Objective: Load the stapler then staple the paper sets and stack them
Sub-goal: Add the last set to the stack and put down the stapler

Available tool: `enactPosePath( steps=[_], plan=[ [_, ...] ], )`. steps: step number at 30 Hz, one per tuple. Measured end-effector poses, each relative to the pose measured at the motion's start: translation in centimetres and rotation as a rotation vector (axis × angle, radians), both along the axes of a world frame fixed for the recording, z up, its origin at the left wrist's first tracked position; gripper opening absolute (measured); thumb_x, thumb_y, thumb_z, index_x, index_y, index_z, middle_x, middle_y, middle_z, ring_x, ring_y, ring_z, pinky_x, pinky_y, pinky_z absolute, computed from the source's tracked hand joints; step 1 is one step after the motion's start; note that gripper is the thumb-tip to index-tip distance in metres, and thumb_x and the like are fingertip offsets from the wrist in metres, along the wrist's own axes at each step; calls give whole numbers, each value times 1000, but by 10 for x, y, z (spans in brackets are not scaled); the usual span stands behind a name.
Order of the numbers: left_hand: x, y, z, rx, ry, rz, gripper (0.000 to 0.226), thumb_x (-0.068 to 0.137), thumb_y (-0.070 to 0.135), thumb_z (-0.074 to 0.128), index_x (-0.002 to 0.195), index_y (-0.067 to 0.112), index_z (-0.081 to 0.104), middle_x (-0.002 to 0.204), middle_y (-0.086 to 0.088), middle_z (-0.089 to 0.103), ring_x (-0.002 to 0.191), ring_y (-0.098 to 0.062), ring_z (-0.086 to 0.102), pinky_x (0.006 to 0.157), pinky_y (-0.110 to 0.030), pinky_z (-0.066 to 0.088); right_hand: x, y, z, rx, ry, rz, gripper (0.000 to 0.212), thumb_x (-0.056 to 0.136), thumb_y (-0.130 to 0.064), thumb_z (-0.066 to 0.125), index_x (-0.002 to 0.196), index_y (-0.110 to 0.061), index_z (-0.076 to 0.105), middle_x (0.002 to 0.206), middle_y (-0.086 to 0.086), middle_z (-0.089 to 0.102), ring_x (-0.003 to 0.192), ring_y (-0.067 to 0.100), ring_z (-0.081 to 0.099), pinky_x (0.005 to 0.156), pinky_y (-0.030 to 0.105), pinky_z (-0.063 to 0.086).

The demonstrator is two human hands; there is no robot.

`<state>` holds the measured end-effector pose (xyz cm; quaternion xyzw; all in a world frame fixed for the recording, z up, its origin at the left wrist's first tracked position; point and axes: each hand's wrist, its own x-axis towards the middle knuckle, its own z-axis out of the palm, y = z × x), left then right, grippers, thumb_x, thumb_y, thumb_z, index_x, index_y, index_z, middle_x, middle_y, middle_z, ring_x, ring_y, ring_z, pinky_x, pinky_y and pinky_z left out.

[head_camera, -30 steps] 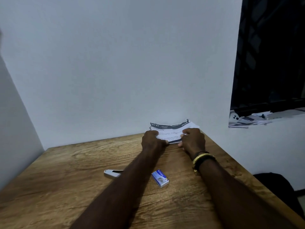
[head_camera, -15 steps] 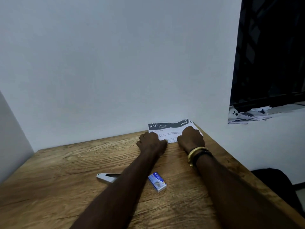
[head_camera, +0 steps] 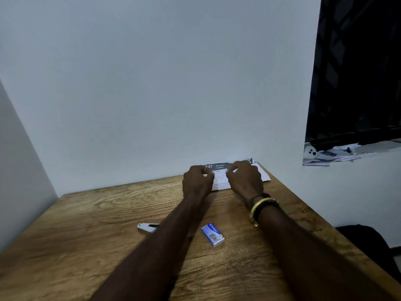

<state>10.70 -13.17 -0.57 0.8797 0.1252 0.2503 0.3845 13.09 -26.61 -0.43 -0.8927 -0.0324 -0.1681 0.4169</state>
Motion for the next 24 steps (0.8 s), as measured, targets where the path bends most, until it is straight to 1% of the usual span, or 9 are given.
enactPosePath(
  steps=[2, 4, 7, 10, 14, 16, 18, 21, 24],
  plan=[
    [-12, 6, 7, 11, 0, 37, 17, 84, 27, 65, 71, 16, 69, 89, -1, 78, 90, -24, 70, 71, -26, 45, -15, 9, 8, -56, -6, 57, 23, 93, -26, 55, 93, -17, 77, 112, 6, 75, 109, 34, 66, 87, 36, 54],
    [-25, 14, 14, 45, 56, 58, 19, 82, 26, 64, 69, 13, 68, 81, -3, 76, 85, -26, 70, 67, -26, 46, -28, 17, 15, -131, 17, 141, 23, 90, -21, 55, 88, -14, 77, 106, 7, 76, 104, 33, 68, 88, 40, 58],
    [-45, 32, 20, 175, 210, 53, 18, 81, 33, 69, 76, 16, 73, 90, -7, 76, 91, -28, 70, 74, -30, 53, -48, 26, 22, -218, 117, 278, 16, 84, -18, 61, 82, -13, 76, 91, 9, 77, 92, 33, 72, 85, 45, 62],
    [-67, 50, 21, 405, 342, 97, 33, 81, 45, 69, 96, 16, 74, 102, -8, 74, 97, -29, 69, 78, -35, 56, -66, 33, 26, -324, 224, 379, 9, 81, -26, 73, 83, -18, 75, 88, 6, 76, 91, 29, 75, 85, 43, 64],
    [-95, 65, 19, 648, 442, 160, 49, 81, 57, 65, 109, 17, 65, 112, -6, 68, 105, -28, 65, 73, -33, 44, -85, 38, 27, -498, 329, 435, 31, 70, -42, 82, 89, -19, 73, 93, 6, 76, 82, 26, 72, 77, 36, 63],
    [-108, 70, 17, 714, 466, 171, 51, 80, 62, 64, 103, 16, 63, 109, -4, 68, 102, -26, 65, 70, -33, 41, -96, 41, 25, -564, 367, 458, 39, 66, -45, 83, 92, -19, 71, 95, 7, 74, 75, 25, 68, 68, 34, 59],
    [-118, 71, 15, 752, 476, 182, 50, 80, 66, 63, 96, 19, 61, 109, -3, 69, 102, -25, 66, 69, -32, 40, -104, 43, 25, -623, 392, 475, 45, 65, -45, 83, 99, -19, 71, 98, 6, 71, 80, 24, 67, 64, 32, 56],
    [-127, 70, 12, 786, 487, 197, 57, 81, 68, 60, 106, 17, 67, 114, -5, 69, 107, -26, 65, 72, -32, 40, -111, 46, 26, -642, 396, 495, 42, 67, -39, 81, 102, -19, 70, 99, 5, 71, 87, 24, 67, 62, 29, 52],
    [-131, 67, 15, 743, 516, 168, 53, 81, 64, 65, 105, 17, 66, 111, -4, 67, 103, -25, 64, 71, -33, 41, -112, 50, 23, -623, 377, 499, 42, 71, -28, 81, 108, -15, 68, 107, 10, 72, 97, 29, 70, 76, 39, 60]
  ],
)
